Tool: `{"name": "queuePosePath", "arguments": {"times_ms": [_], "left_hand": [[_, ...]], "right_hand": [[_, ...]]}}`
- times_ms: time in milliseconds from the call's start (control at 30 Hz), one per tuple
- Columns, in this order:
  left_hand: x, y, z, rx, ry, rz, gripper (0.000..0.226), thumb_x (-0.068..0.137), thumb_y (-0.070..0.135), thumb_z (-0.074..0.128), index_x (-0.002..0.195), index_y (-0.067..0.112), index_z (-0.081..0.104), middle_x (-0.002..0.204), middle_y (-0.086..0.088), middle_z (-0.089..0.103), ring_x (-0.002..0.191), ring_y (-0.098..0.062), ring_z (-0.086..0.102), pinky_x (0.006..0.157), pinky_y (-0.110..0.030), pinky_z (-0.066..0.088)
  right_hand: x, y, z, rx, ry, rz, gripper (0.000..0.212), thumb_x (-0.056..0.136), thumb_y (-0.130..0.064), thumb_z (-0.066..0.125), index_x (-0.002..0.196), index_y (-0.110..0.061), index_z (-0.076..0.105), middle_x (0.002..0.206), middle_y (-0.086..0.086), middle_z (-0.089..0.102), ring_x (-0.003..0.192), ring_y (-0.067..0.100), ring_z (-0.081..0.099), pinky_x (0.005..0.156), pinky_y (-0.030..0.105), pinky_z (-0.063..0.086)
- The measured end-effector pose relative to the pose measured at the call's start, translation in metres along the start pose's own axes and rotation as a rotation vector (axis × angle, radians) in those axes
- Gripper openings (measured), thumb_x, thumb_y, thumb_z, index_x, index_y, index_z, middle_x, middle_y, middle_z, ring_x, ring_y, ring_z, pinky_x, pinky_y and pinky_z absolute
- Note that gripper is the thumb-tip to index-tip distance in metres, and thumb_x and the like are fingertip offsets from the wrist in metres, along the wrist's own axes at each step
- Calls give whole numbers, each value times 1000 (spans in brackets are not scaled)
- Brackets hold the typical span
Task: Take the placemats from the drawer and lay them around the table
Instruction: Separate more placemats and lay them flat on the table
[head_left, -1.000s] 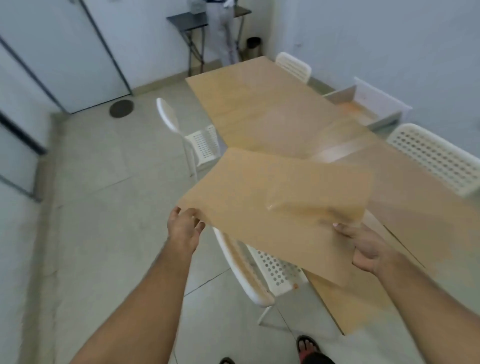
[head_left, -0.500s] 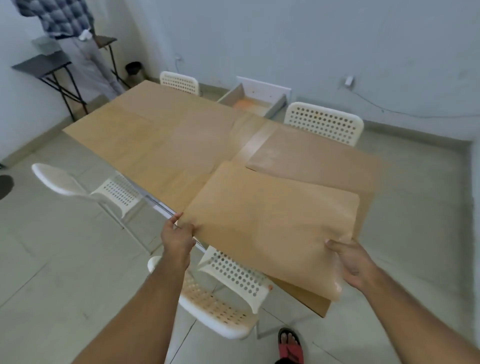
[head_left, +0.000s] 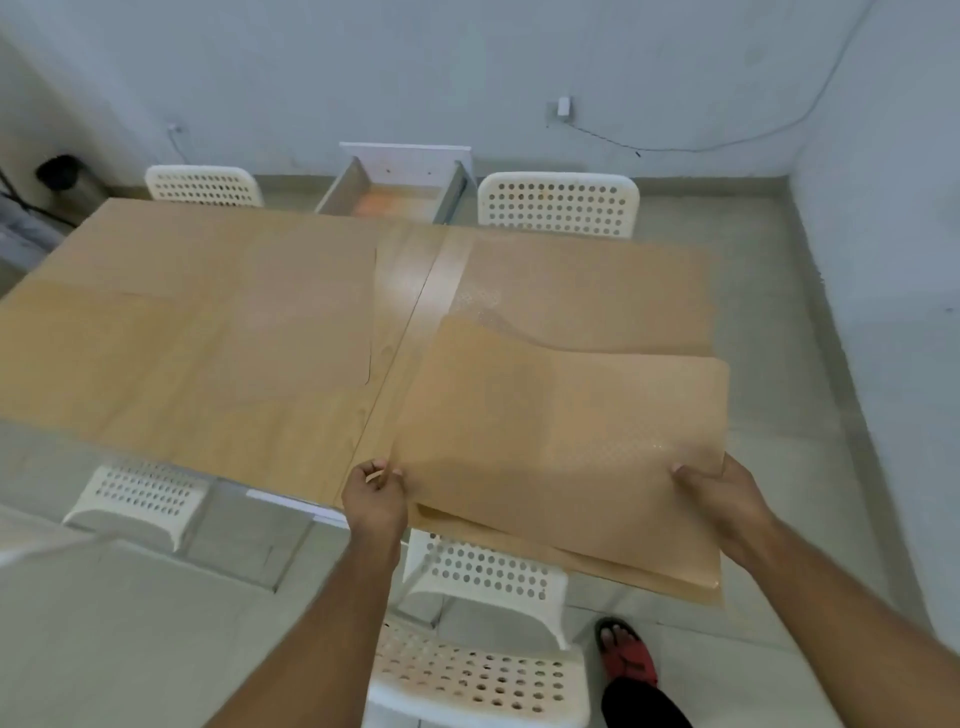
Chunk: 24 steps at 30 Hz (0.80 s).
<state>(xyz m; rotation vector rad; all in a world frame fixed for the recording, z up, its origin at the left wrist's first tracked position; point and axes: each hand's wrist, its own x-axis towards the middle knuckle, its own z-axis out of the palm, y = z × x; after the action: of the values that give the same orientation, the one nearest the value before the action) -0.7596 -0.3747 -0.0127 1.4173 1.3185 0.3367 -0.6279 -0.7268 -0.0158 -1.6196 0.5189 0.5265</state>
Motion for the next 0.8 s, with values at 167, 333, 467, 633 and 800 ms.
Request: {"name": "queuePosePath", "arguments": {"times_ms": [167,333,467,633,800], "left_hand": [[23,-1,-7,145,5,-9,15,96,10,61,110,11,59,109,-10,65,90,-24,60,76,-30,45],[22,-6,-9,355,21,26,24,91,8,54,114,13,56,103,-12,63,76,-27,59,67,-31,45],[20,-6,-8,568,-44,102,40,89,9,55,128,16,49,98,-9,58,84,-32,60,71,-35,49],[19,-4,-6,738,-150,198,53,89,13,59,139,13,41,110,-15,66,82,-27,57,70,-32,47],[18,-7,-7,817,-156,211,57,90,21,58,143,16,38,118,-13,66,97,-32,62,77,-36,49]], "right_hand": [[-13,11,14,-17,98,-44,39,91,-10,70,128,-13,60,112,7,69,95,26,67,83,42,55],[-14,22,25,-165,225,-94,54,88,-9,73,137,-13,50,121,8,65,98,25,64,90,39,53],[-15,26,32,-335,333,-104,69,88,-11,71,149,-18,38,134,11,60,113,32,60,94,33,43],[-7,28,35,-477,363,-146,76,88,-11,68,153,-21,30,133,14,60,116,36,59,101,39,46],[0,22,35,-631,386,-149,73,89,-15,65,153,-22,31,141,17,50,122,39,53,104,47,42]]}}
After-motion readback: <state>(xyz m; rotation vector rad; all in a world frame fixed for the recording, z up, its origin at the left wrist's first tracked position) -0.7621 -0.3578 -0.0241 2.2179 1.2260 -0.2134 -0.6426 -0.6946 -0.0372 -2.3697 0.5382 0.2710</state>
